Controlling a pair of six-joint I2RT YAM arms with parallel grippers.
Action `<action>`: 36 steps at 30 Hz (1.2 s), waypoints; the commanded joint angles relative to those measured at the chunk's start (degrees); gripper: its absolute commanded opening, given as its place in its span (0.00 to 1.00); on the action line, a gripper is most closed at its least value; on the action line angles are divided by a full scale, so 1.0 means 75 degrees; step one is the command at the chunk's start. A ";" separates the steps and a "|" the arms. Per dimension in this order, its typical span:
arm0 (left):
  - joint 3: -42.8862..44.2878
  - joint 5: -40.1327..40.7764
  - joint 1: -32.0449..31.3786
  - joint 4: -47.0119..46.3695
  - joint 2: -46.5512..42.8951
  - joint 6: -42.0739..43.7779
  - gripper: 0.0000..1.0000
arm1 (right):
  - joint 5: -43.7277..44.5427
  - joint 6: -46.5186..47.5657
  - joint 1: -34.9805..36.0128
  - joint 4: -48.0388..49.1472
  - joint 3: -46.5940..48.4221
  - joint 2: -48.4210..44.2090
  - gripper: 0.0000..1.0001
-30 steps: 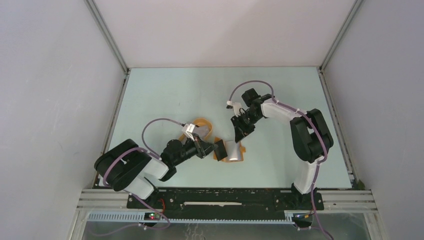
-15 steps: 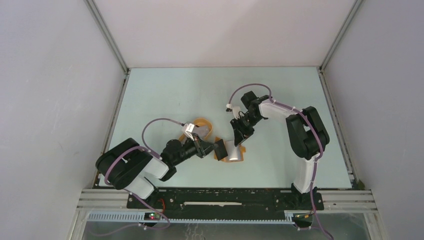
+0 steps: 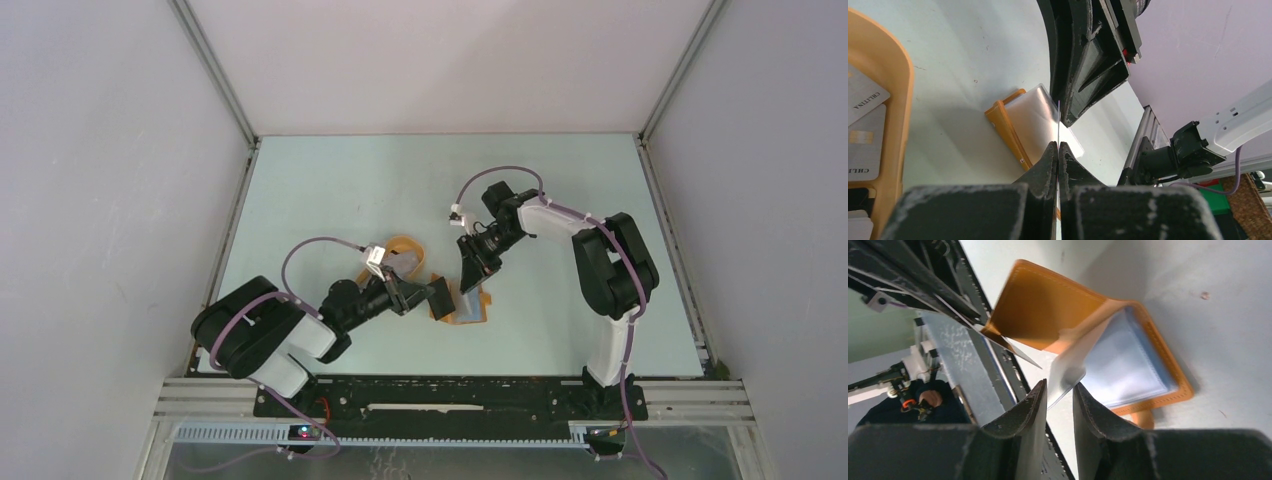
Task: Put the credit cards into the card holder
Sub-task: Insert the credit card into the card holder.
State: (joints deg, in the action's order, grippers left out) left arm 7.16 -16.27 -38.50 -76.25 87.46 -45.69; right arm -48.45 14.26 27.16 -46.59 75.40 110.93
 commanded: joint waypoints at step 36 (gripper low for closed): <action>-0.0078 -0.0097 0.0247 0.5846 -0.6314 0.1182 0.00 | -0.2258 -0.1557 0.0560 0.1202 0.0389 0.1233 0.41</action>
State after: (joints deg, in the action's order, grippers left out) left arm 3.60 -16.80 -36.82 -40.18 42.09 -39.86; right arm -66.98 5.76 30.52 -40.38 76.36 119.94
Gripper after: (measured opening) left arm 0.008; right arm 0.411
